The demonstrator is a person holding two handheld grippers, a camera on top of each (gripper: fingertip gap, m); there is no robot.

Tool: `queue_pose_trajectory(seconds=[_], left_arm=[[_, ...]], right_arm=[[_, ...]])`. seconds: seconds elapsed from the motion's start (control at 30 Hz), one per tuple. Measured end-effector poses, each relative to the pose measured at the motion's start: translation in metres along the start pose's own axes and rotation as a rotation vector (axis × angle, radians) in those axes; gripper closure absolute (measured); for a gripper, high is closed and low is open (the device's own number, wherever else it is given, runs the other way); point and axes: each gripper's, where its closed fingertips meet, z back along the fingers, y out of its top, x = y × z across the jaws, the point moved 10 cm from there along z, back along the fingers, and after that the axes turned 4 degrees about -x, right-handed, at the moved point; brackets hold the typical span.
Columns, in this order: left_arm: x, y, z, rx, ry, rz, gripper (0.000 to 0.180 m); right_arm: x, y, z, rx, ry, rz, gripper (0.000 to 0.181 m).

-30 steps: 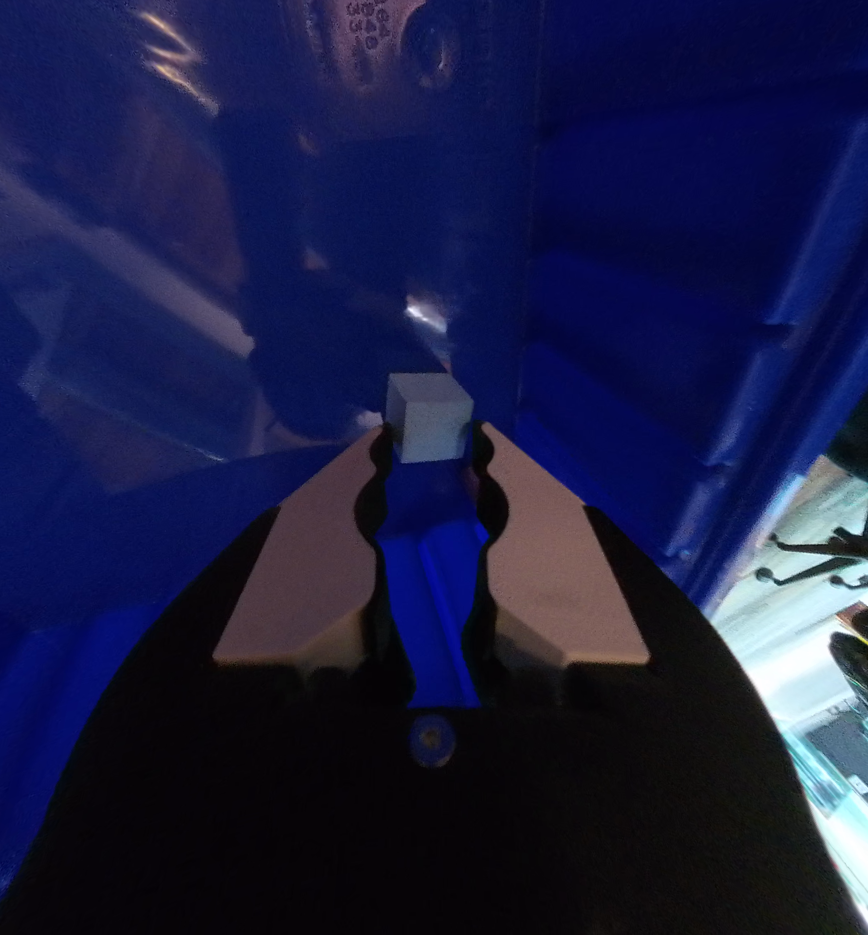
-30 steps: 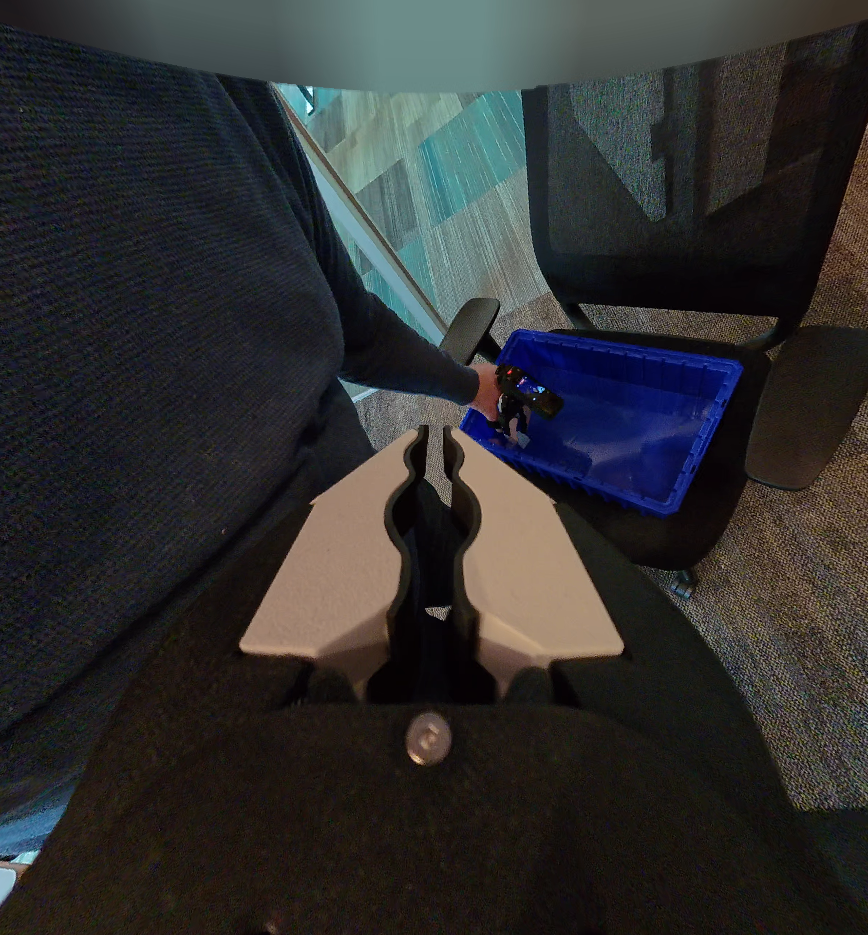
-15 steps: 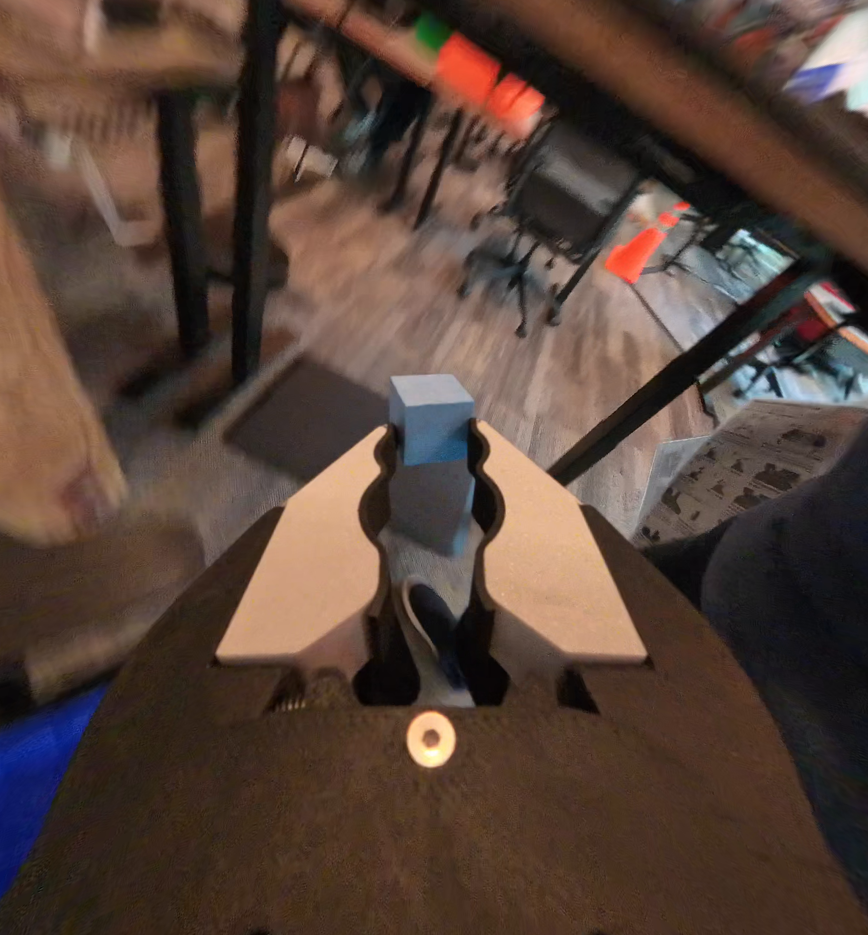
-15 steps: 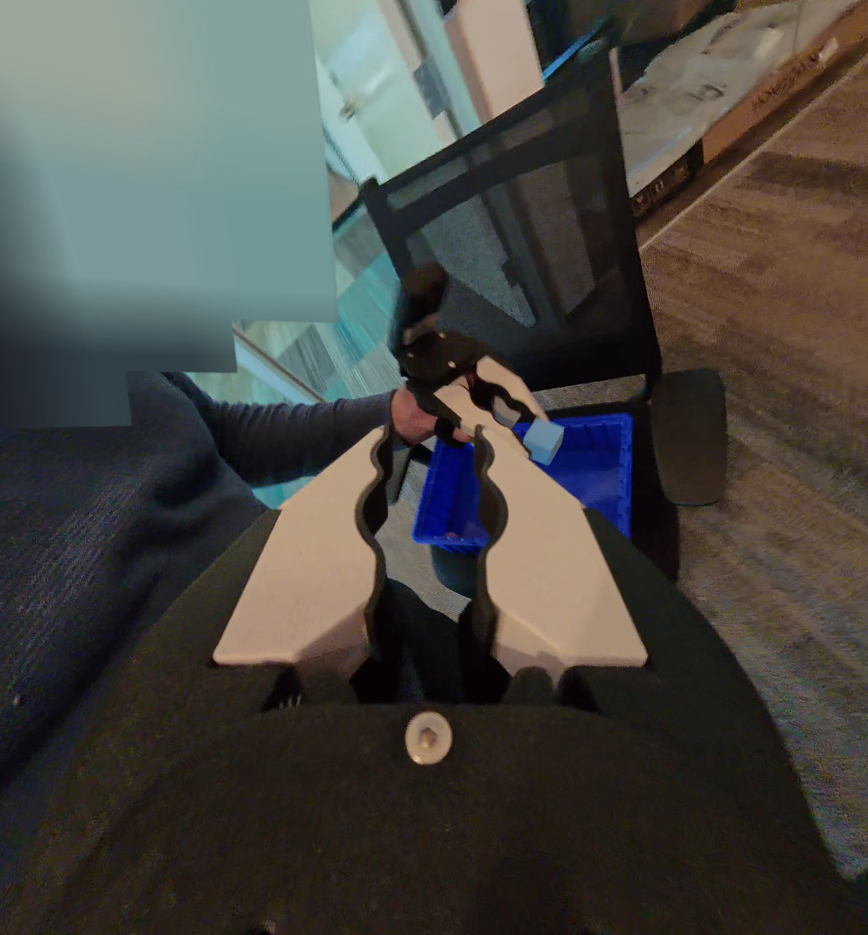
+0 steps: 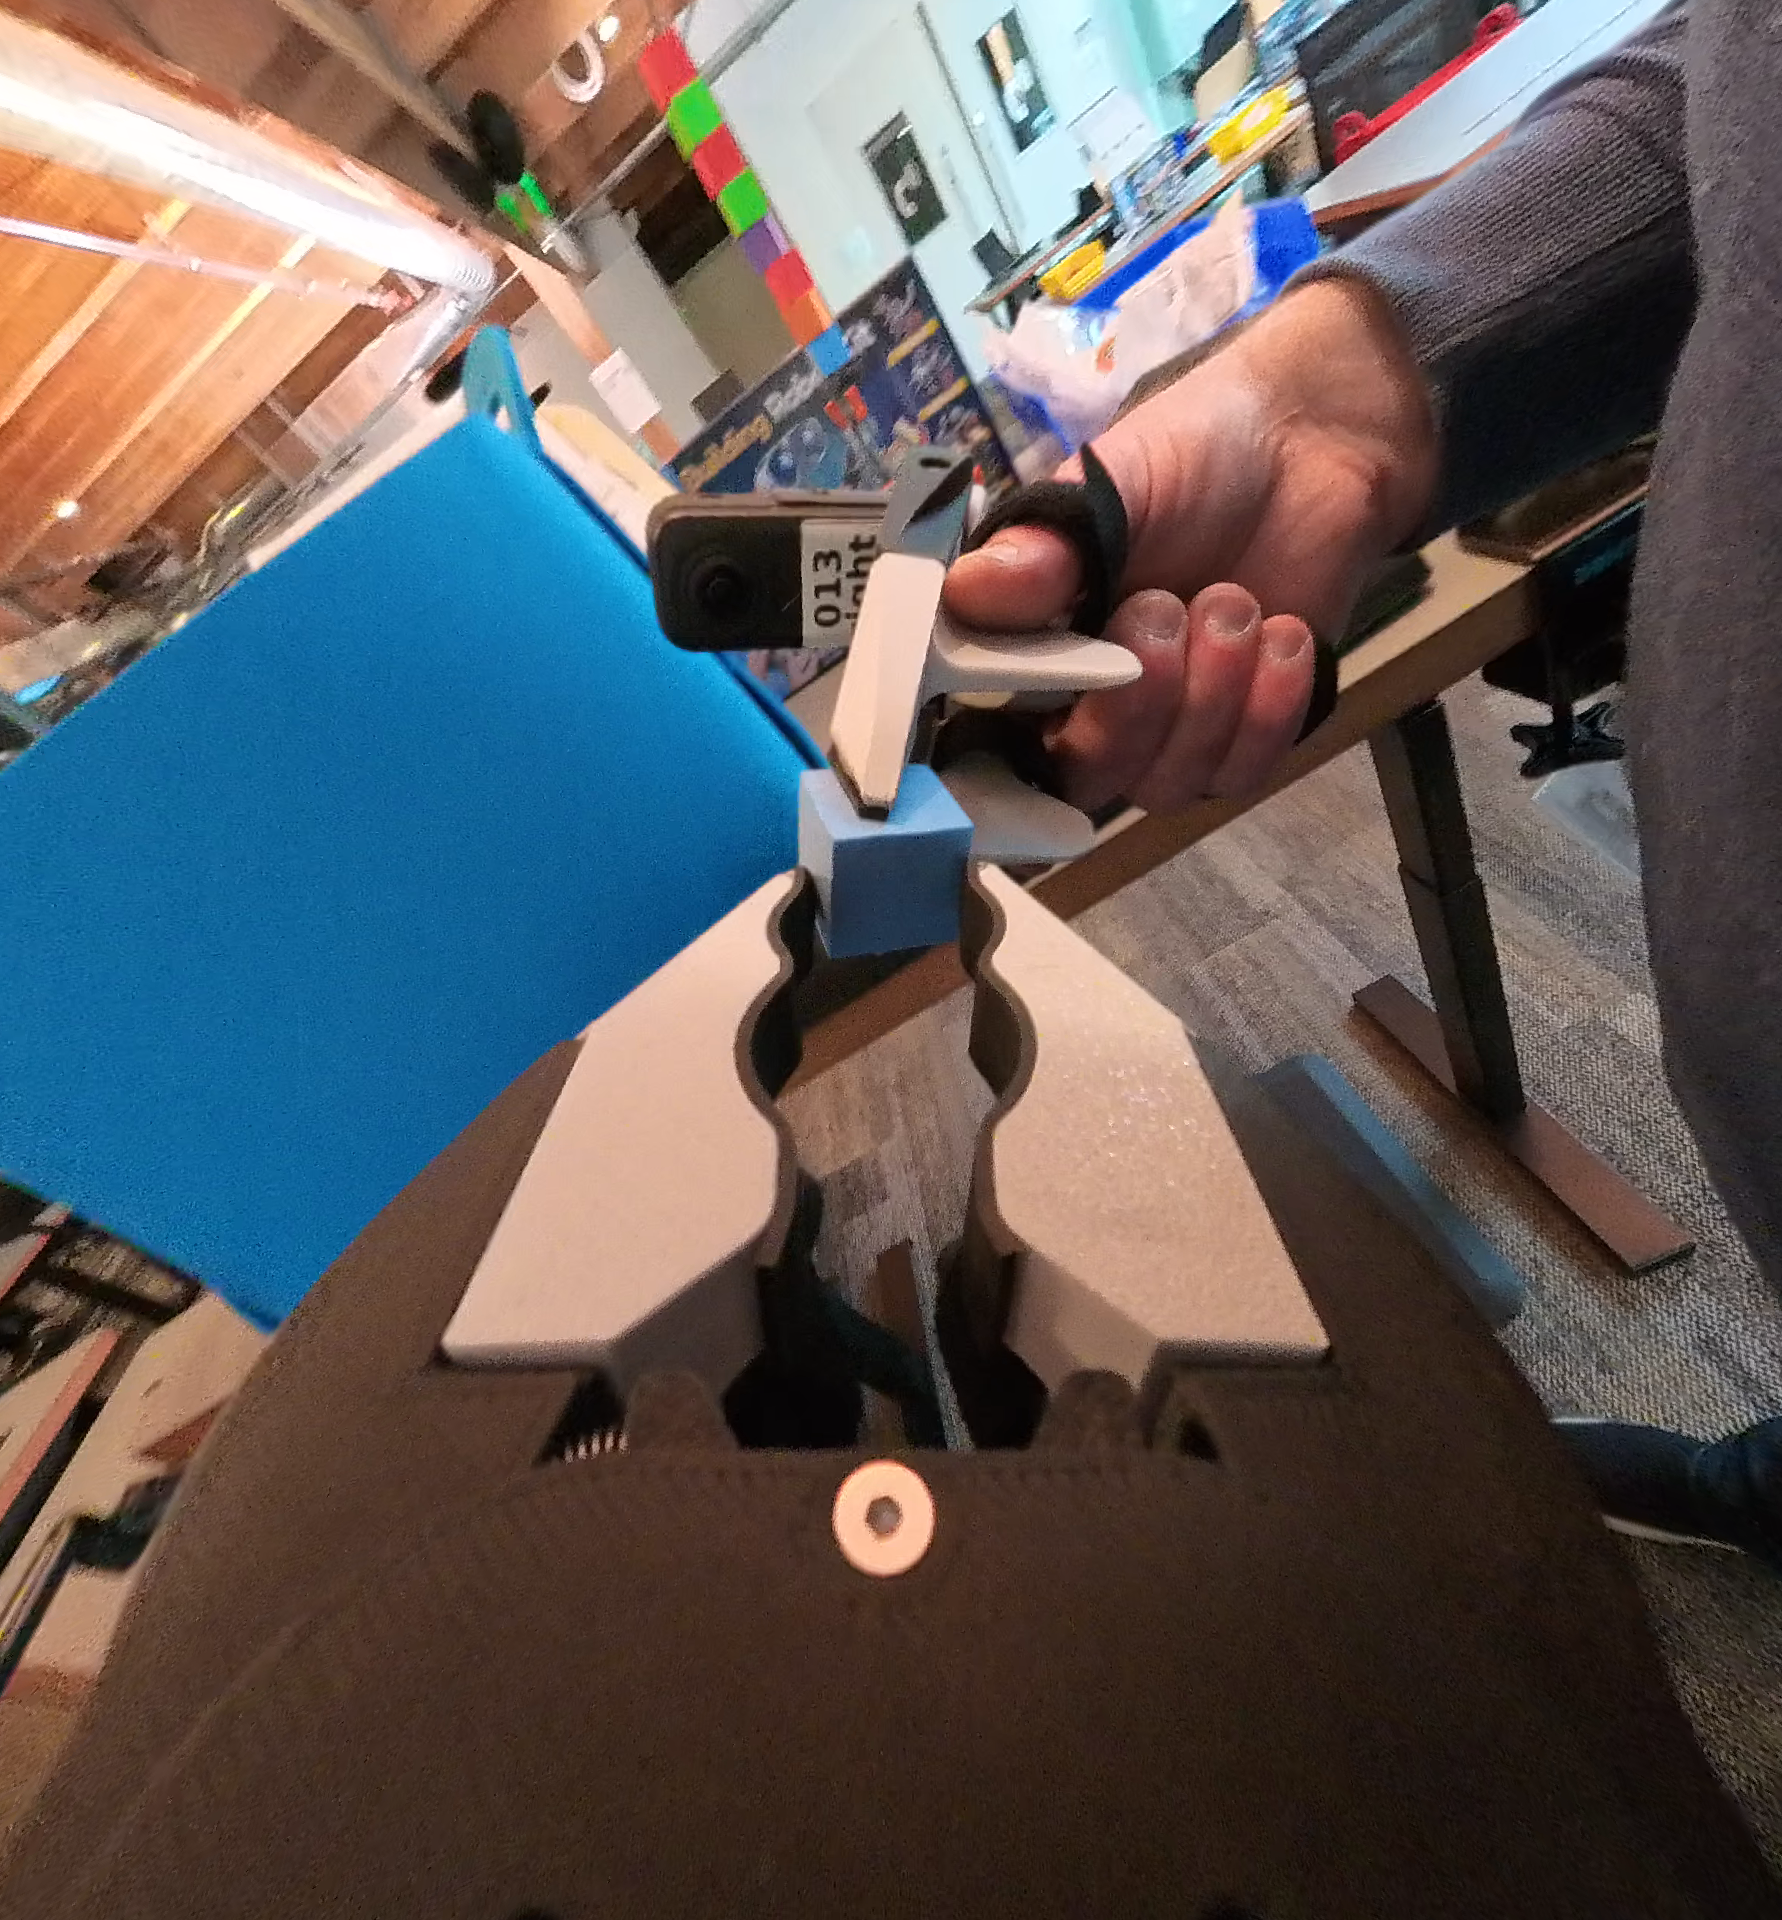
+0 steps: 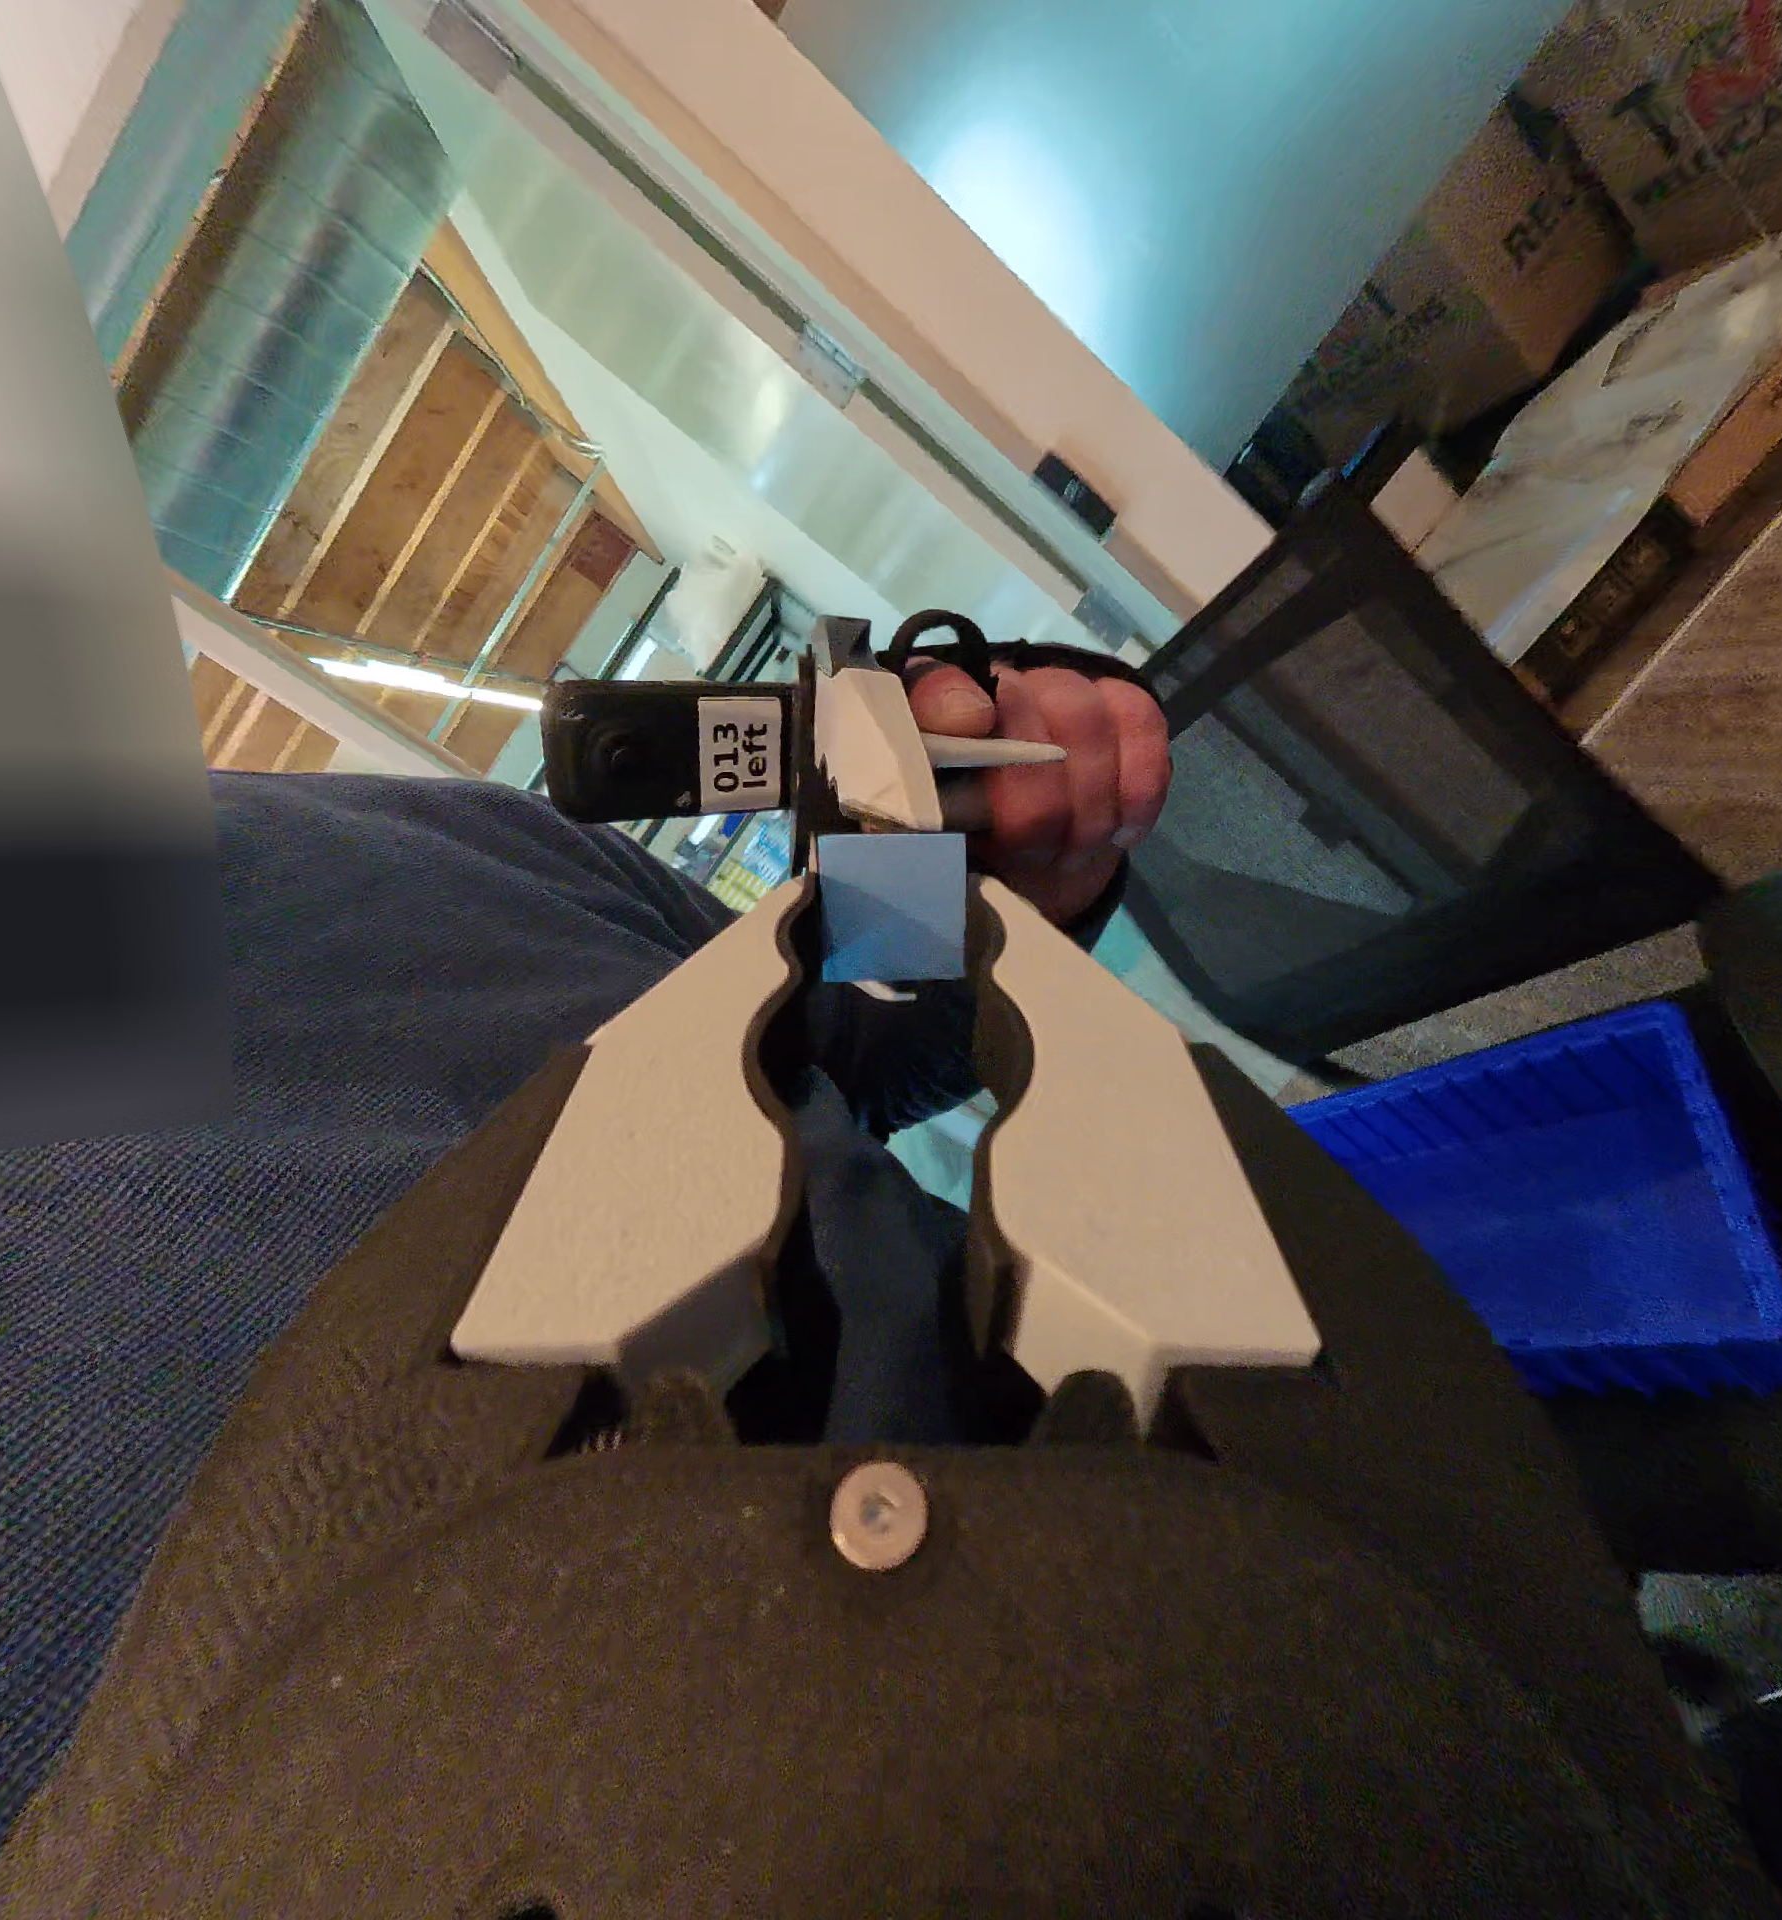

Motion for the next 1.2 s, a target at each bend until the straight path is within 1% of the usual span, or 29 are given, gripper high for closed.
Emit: queue_pose_trajectory(seconds=[0.1, 0.27, 0.37, 0.47, 0.53, 0.6, 0.67, 0.73, 0.8, 0.87, 1.0, 1.03, 1.1, 1.2], left_arm=[[-0.008, 0.015, -0.021, 0.052, -0.021, -0.015, 0.153], [-0.032, 0.031, -0.063, 0.129, -0.022, -0.015, 0.155], [-0.043, 0.036, -0.097, 0.199, -0.057, 0.02, 0.163], [-0.044, 0.038, -0.141, 0.23, -0.117, 0.06, 0.169], [-0.041, 0.038, -0.175, 0.216, -0.156, 0.102, 0.172], [-0.032, 0.041, -0.207, 0.223, -0.211, 0.095, 0.173], [-0.024, 0.044, -0.24, 0.19, -0.245, 0.098, 0.174], [-0.015, 0.042, -0.27, 0.158, -0.258, 0.09, 0.174], [-0.007, 0.037, -0.297, 0.102, -0.285, 0.088, 0.173], [0.001, 0.029, -0.32, 0.037, -0.283, 0.072, 0.173], [0.018, 0.009, -0.348, -0.048, -0.325, 0.073, 0.173], [0.02, 0.008, -0.351, -0.081, -0.308, 0.048, 0.173], [0.021, 0.011, -0.352, -0.046, -0.31, 0.039, 0.177], [0.018, 0.008, -0.356, -0.06, -0.299, 0.07, 0.177]], right_arm=[[-0.018, 0.008, 0.024, 0.014, -0.038, 0.05, 0.156], [-0.073, 0.057, 0.085, -0.04, -0.255, 0.221, 0.155], [-0.12, 0.107, 0.132, -0.081, -0.435, 0.379, 0.155], [-0.17, 0.15, 0.186, -0.099, -0.665, 0.517, 0.156], [-0.201, 0.173, 0.228, -0.127, -0.896, 0.591, 0.155], [-0.23, 0.192, 0.277, -0.133, -1.119, 0.622, 0.156], [-0.256, 0.207, 0.325, -0.135, -1.28, 0.604, 0.156], [-0.276, 0.218, 0.372, -0.188, -1.463, 0.567, 0.155], [-0.287, 0.228, 0.413, -0.229, -1.574, 0.486, 0.156], [-0.291, 0.233, 0.445, -0.285, -1.608, 0.401, 0.155], [-0.292, 0.244, 0.486, -0.381, -1.689, 0.313, 0.155], [-0.291, 0.246, 0.493, -0.393, -1.686, 0.283, 0.156], [-0.287, 0.251, 0.507, -0.399, -1.672, 0.228, 0.156], [-0.281, 0.258, 0.52, -0.447, -1.65, 0.171, 0.156]])
